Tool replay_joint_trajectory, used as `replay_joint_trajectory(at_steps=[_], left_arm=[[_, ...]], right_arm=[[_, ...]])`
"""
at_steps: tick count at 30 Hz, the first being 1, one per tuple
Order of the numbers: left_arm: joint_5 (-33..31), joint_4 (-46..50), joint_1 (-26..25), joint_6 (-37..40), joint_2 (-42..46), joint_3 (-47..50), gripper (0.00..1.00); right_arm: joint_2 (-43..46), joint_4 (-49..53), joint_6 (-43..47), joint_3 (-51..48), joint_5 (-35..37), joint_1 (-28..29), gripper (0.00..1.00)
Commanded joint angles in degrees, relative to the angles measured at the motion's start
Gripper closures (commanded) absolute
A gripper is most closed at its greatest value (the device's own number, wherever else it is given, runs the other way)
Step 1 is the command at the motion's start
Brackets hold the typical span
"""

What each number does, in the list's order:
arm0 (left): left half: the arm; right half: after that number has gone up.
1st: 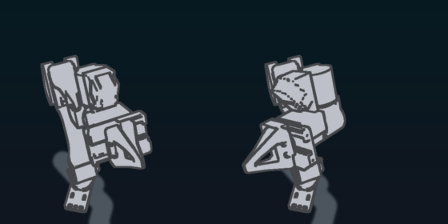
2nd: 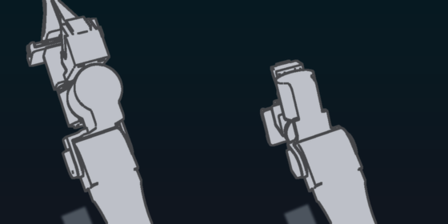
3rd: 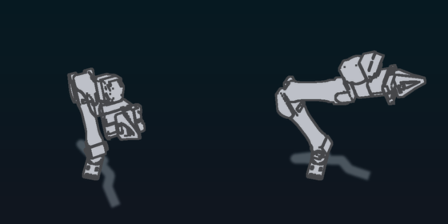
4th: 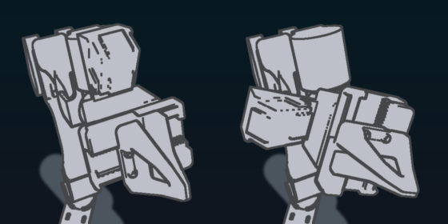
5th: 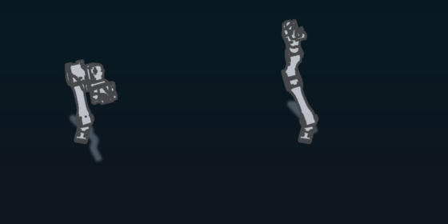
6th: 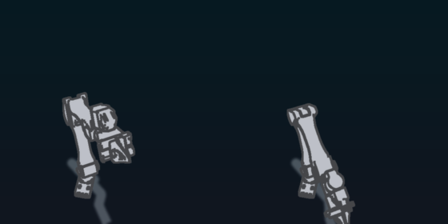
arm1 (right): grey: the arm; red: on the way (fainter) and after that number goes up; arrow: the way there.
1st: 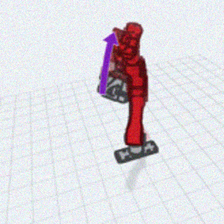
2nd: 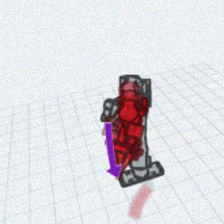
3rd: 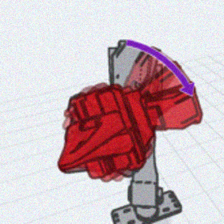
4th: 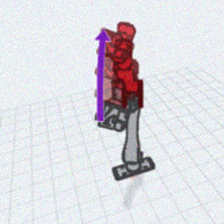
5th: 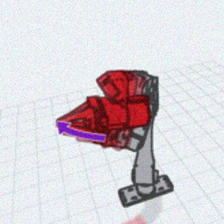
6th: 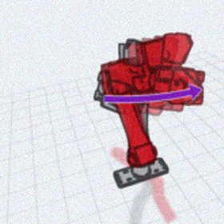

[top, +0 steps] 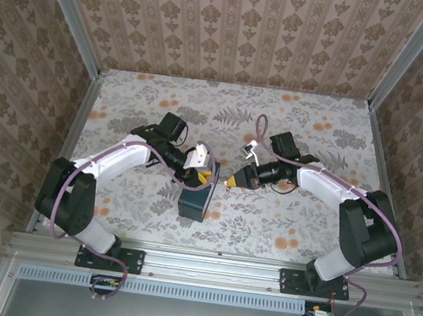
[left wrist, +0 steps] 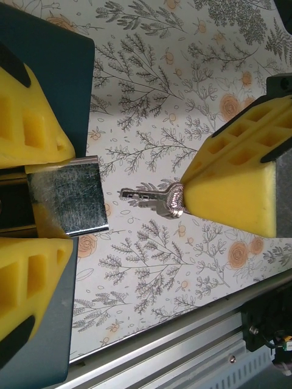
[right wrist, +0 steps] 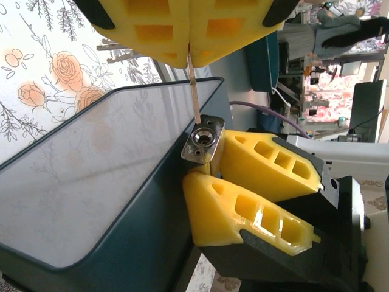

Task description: Unlock the padlock with the key

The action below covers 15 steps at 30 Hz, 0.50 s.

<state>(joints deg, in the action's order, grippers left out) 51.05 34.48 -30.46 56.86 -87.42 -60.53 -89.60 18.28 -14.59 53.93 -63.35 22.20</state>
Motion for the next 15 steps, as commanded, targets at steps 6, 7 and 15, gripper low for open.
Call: replay_joint_trajectory(at_steps=[6, 7, 15], left_arm=[[-1.21, -1.15, -0.91, 1.37, 3.33, -0.32, 0.75], [-1.56, -1.02, -1.05, 1.56, 3.44, -0.33, 0.75], [-2.28, -1.26, -1.36, 1.5, 3.48, 0.06, 0.75]], right_arm=[[-1.24, 2.81, 2.91, 3.93, -2.54, 0.71, 1.0], [-1.4, 2.89, 3.02, 4.11, -2.49, 0.72, 1.0], [-2.82, 3.34, 3.53, 4.87, -2.29, 1.1, 1.0]])
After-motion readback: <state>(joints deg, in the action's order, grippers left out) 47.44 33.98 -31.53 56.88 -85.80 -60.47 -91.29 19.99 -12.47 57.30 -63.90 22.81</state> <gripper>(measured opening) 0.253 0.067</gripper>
